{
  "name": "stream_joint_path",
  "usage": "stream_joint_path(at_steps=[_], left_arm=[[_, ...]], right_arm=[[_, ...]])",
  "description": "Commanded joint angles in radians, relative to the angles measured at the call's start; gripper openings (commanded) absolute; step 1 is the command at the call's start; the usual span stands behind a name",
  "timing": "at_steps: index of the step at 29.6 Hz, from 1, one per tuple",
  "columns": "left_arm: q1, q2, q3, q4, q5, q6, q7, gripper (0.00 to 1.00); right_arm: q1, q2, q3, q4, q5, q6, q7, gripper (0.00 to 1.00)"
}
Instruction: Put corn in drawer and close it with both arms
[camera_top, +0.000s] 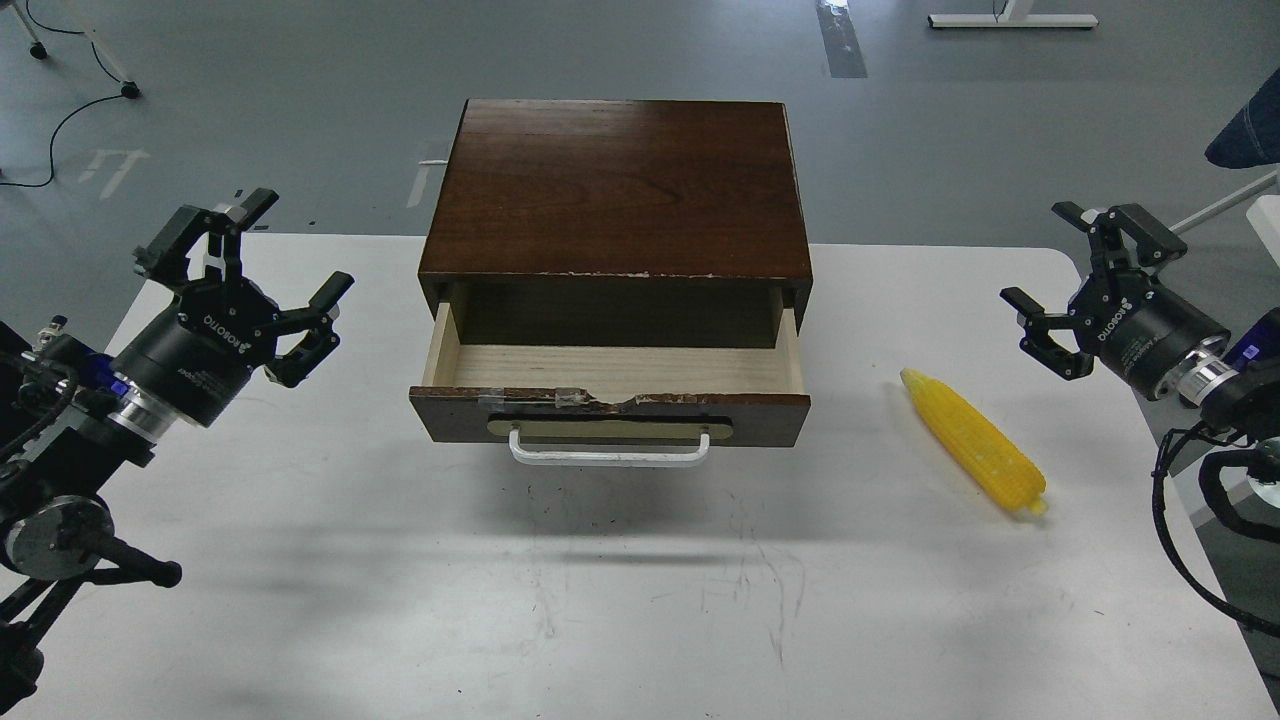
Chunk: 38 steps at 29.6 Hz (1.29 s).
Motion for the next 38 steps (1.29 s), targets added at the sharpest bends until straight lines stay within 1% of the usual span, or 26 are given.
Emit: stream_joint_path(at_steps=[1,5,9,12,14,15,18,22,30,34,38], left_arm=[[0.000,0.002,0.000,0.000,0.002,0.000,0.000,1.00],[0.000,0.001,0.000,0.000,0.002,0.000,0.000,1.00],[0.000,0.001,0.000,0.000,0.002,0.000,0.000,1.00],[0.000,0.001,0.000,0.000,0.003,0.000,0.000,1.00],[0.000,0.001,0.000,0.000,0.003,0.000,0.000,1.00],[0.000,0.001,0.000,0.000,0.003,0.000,0.000,1.00],[0.002,-0.001,0.000,0.000,0.003,0.000,0.000,1.00],[0.002,-0.002,0.000,-0.002,0.003,0.000,0.002,1.00],[0.002,0.001,-0.002,0.000,0.003,0.000,0.002,1.00],[0.002,0.001,-0.002,-0.002,0.003,0.000,0.002,1.00],[0.002,0.001,-0.002,-0.002,0.005,0.000,0.002,1.00]], right_arm=[[0.067,-0.033,-0.001,0.001,-0.231,0.000,0.000,1.00],[0.121,-0.069,-0.004,0.013,-0.537,0.000,0.000,1.00],[0.118,-0.084,-0.012,0.061,-0.757,0.000,0.000,1.00],[0.109,-0.085,-0.073,0.101,-0.952,0.000,0.000,1.00],[0.109,-0.082,-0.112,0.103,-1.004,-0.027,0.000,1.00],[0.111,-0.081,-0.147,0.100,-1.041,-0.061,0.000,1.00],[0.107,-0.079,-0.219,0.081,-1.075,-0.136,0.000,1.00],[0.111,-0.058,-0.270,0.070,-1.091,-0.168,0.000,1.00],[0.107,0.022,-0.327,0.009,-1.092,-0.196,0.000,1.00],[0.109,0.079,-0.360,-0.002,-1.092,-0.214,0.000,1.00],[0.112,0.105,-0.399,-0.015,-1.094,-0.225,0.000,0.99]])
